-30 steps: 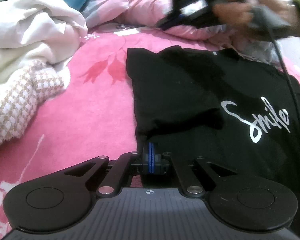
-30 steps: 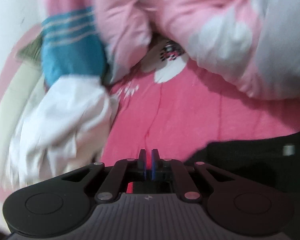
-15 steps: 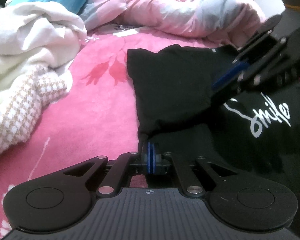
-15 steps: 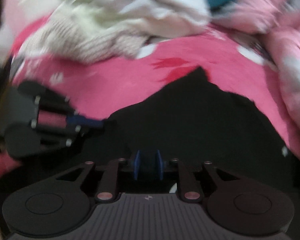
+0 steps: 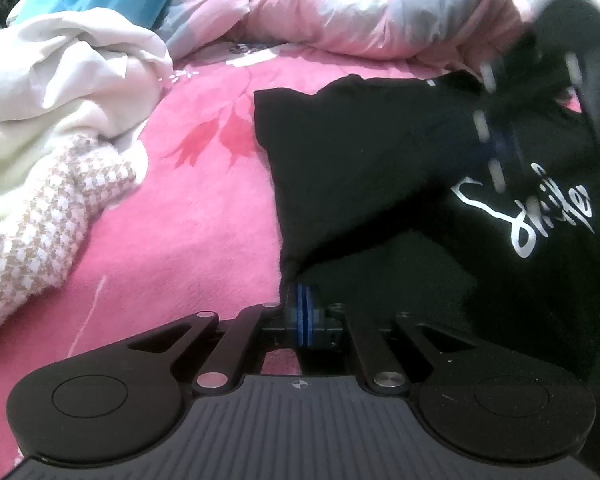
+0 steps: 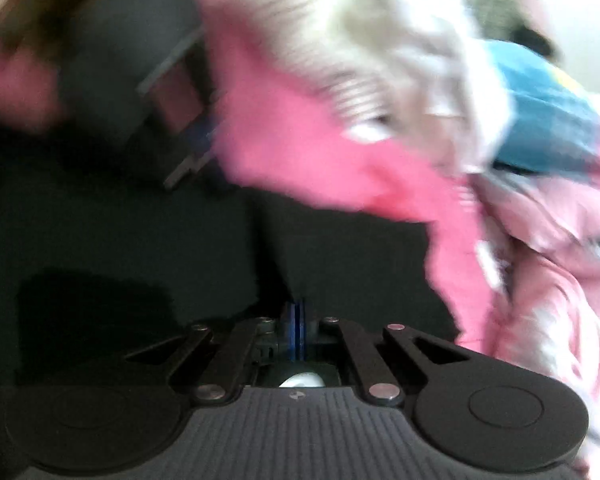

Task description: Fold clothes

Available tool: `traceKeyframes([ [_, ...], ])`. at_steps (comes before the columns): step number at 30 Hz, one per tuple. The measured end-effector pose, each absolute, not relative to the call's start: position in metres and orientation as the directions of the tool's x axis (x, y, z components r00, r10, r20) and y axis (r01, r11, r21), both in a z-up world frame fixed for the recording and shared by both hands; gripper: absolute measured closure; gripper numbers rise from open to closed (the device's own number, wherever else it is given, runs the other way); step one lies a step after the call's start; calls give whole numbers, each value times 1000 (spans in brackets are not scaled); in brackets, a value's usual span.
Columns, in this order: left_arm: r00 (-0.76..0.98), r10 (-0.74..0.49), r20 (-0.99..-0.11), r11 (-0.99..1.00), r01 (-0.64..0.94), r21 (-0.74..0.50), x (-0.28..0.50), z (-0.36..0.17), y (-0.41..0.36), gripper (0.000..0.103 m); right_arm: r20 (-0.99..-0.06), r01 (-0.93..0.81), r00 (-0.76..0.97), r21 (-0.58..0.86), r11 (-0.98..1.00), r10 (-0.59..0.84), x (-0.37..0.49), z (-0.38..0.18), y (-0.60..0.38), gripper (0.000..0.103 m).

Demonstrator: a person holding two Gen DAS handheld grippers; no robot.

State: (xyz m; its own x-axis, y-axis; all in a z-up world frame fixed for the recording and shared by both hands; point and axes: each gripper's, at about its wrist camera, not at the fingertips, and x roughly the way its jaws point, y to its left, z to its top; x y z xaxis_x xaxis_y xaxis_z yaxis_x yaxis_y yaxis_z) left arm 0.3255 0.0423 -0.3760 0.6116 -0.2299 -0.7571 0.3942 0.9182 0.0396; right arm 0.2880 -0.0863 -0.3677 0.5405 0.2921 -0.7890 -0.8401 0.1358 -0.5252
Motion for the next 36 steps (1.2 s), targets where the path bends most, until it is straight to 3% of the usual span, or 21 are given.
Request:
traceKeyframes([
  [3, 611, -233, -757, 914, 404, 45, 325, -377, 43, 100, -791, -823, 550, -567, 18, 268, 272, -388, -89, 100],
  [10, 603, -241, -760, 908, 417, 42, 326, -375, 44, 100, -829, -851, 494, -400, 339, 262, 285, -346, -104, 82],
  [13, 603, -251, -757, 908, 417, 31, 326, -368, 47, 100, -863, -790, 420, -195, 581, 281, 309, -324, -124, 78],
  [16, 627, -265, -733, 916, 401, 12, 322, -353, 53, 100, -875, -569, 355, 76, 818, 328, 344, -313, -159, 78],
  [20, 656, -318, -684, 914, 405, -36, 326, -334, 52, 99, -852, -376, 374, 222, 900, 366, 363, -313, -181, 81],
  [23, 639, -343, -688, 898, 439, -39, 343, -342, 33, 99, -832, -418, 396, 212, 883, 387, 363, -314, -165, 83],
  [27, 596, -268, -757, 904, 428, 18, 361, -376, 18, 97, -808, -499, 427, 164, 851, 407, 370, -325, -136, 84],
  [29, 606, -275, -746, 908, 418, 4, 358, -378, 24, 97, -834, -527, 413, 108, 843, 366, 374, -345, -132, 84],
  [31, 606, -273, -747, 908, 419, 7, 355, -378, 28, 97, -863, -515, 390, 85, 853, 321, 374, -363, -147, 86],
  [36, 606, -287, -742, 904, 427, 0, 355, -380, 33, 97, -830, -429, 455, 114, 896, 323, 381, -334, -161, 89],
])
